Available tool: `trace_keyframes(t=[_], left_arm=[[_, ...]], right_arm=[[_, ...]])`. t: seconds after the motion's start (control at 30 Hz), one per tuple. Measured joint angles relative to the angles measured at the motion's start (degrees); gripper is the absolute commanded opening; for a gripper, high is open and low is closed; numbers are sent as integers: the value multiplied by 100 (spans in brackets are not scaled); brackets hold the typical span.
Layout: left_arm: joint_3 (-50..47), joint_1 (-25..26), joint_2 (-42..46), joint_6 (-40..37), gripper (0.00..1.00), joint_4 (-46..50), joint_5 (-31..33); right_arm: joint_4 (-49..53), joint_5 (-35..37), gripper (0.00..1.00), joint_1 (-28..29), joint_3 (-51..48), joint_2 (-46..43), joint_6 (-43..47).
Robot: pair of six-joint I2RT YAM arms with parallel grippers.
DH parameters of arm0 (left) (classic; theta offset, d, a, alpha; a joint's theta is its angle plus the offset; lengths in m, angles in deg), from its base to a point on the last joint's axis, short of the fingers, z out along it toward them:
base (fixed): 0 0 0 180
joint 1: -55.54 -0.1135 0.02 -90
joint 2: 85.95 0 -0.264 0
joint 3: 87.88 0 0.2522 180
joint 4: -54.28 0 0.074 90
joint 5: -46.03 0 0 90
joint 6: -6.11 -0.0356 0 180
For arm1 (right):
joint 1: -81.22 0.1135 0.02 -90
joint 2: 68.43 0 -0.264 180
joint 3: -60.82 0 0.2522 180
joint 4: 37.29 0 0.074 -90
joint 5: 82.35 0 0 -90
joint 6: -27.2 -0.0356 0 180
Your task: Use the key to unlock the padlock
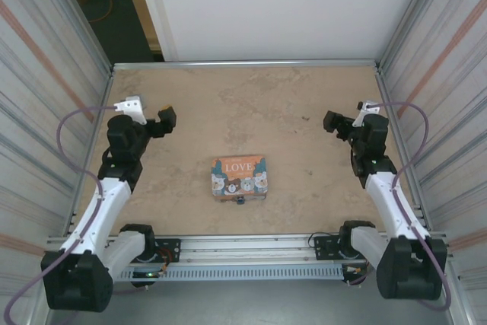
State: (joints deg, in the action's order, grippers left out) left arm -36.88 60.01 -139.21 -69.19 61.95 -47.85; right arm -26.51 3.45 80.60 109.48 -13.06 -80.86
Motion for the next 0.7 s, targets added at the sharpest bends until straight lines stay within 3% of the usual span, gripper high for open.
trace_keyframes(t=[0.27, 0.53, 0.7], left_arm=[[79, -2, 463, 1036, 99, 1648, -1130], [-9, 46, 621, 1613, 99, 2520, -2223], [-155, 664, 431, 1816, 99, 2745, -2597]], right_arm=[[1770, -514, 99, 876, 129, -778, -852], [2409, -608, 99, 2302, 129, -1043, -1644], [2415, -481, 99, 3206, 127, -640, -2044]])
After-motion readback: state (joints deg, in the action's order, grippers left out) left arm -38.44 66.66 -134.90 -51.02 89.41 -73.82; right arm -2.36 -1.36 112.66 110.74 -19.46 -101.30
